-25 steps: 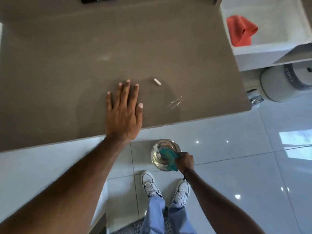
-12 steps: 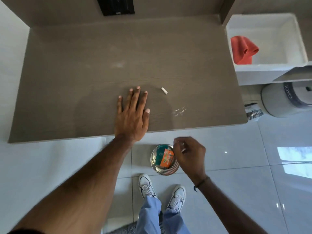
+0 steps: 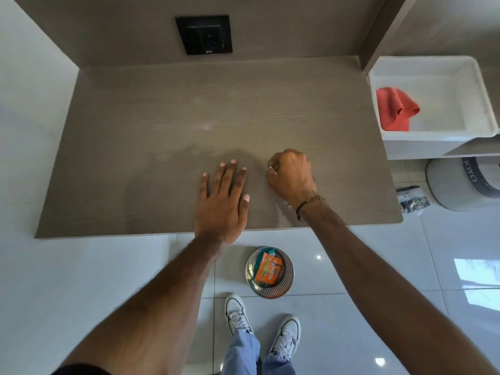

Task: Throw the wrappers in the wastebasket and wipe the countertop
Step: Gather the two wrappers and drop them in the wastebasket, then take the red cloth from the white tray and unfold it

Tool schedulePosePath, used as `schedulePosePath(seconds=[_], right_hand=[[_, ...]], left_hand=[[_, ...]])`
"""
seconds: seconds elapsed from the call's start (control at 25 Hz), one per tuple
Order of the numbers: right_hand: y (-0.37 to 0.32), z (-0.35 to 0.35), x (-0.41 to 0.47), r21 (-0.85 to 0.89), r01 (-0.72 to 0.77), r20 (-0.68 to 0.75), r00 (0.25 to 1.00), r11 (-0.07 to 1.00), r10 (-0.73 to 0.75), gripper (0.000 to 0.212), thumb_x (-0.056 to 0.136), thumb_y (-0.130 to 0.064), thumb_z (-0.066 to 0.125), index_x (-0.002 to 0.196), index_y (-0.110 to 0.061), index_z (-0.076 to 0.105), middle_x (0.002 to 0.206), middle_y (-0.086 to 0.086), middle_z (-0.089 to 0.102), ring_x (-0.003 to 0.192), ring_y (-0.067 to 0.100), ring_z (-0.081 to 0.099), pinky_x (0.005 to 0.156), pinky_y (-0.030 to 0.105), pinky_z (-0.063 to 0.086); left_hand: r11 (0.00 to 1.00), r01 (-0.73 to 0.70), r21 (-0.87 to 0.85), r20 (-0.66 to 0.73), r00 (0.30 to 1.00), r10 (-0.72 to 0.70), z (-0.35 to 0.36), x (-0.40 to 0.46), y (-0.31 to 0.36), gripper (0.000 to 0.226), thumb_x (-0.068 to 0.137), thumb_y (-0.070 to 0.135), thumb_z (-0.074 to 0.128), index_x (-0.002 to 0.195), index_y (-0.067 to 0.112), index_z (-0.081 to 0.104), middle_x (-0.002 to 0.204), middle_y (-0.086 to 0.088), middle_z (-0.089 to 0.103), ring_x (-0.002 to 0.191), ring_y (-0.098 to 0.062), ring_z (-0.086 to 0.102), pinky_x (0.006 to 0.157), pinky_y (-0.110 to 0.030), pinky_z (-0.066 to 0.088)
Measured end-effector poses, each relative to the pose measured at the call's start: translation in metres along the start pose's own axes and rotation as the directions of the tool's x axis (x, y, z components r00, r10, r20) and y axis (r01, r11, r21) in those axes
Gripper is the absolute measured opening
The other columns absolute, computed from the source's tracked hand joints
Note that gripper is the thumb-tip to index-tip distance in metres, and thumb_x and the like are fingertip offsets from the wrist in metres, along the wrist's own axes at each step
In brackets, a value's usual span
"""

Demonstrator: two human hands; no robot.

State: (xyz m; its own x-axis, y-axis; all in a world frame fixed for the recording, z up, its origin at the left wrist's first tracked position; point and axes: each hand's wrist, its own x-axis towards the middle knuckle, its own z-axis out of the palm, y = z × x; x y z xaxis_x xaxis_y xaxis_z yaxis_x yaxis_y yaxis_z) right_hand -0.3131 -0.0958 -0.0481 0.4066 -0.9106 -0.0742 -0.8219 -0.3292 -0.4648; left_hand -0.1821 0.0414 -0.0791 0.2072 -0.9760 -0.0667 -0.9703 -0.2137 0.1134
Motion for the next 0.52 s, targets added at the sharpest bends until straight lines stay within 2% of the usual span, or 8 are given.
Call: schedulePosePath(seconds=[0.12,0.24,0.32,0.44,0.52], right_hand=[[0.006,-0.015,-0.039,0.069,0.071,-0.019,0.997,0.995,-0.070,0.013,0.075,-0.018,0.067,0.083,-0.014,0.076,0.082,0.003,0.074,0.071,0.017,0.064,0.066,0.027,0.054],[0.016,-0.020,-0.120,0.222,0.124,-0.090,0.990,0.967,-0.106,0.008,0.071,-0.015,0.071,0.078,-0.017,0.069,0.075,-0.003,0.067,0.063,0.012,0.056,0.060,0.023,0.047],[0.025,-0.004,-0.174,0.275,0.058,-0.040,0.998,0.960,-0.048,0.009,0.071,-0.014,0.072,0.078,-0.018,0.067,0.077,-0.003,0.067,0.064,0.013,0.057,0.061,0.021,0.043],[0.045,0.047,-0.217,0.245,-0.096,0.103,0.992,0.965,0.072,0.009,0.070,-0.014,0.073,0.077,-0.017,0.067,0.079,0.000,0.068,0.066,0.017,0.060,0.056,0.010,0.032],[0.057,0.082,-0.219,0.191,-0.217,0.197,0.964,0.957,0.179,0.009,0.071,-0.016,0.070,0.080,-0.016,0.068,0.086,0.002,0.070,0.071,0.023,0.065,0.055,0.011,0.034]], left_hand=[[1.000,0.000,-0.009,-0.005,1.000,0.000,-0.001,-0.001,0.001,0.060,0.103,0.042,0.022,0.160,0.023,0.010,0.171,-0.005,0.008,0.157,-0.026,0.006,0.125,-0.058,0.013],[1.000,0.008,-0.006,-0.024,1.000,-0.008,0.000,-0.001,0.001,0.060,0.103,0.041,0.024,0.159,0.024,0.012,0.170,-0.004,0.009,0.157,-0.025,0.007,0.125,-0.058,0.013],[1.000,0.011,0.012,-0.039,0.999,-0.011,0.001,-0.002,0.002,0.060,0.103,0.042,0.023,0.159,0.023,0.014,0.170,-0.004,0.011,0.157,-0.026,0.009,0.124,-0.058,0.015],[1.000,0.006,0.029,-0.041,0.999,-0.005,0.004,-0.002,0.002,0.060,0.103,0.043,0.021,0.159,0.023,0.014,0.170,-0.005,0.011,0.157,-0.027,0.010,0.124,-0.059,0.016],[1.000,0.005,0.018,-0.049,0.999,-0.004,0.005,-0.002,0.001,0.060,0.103,0.043,0.020,0.159,0.023,0.015,0.170,-0.005,0.012,0.157,-0.027,0.010,0.125,-0.059,0.015]])
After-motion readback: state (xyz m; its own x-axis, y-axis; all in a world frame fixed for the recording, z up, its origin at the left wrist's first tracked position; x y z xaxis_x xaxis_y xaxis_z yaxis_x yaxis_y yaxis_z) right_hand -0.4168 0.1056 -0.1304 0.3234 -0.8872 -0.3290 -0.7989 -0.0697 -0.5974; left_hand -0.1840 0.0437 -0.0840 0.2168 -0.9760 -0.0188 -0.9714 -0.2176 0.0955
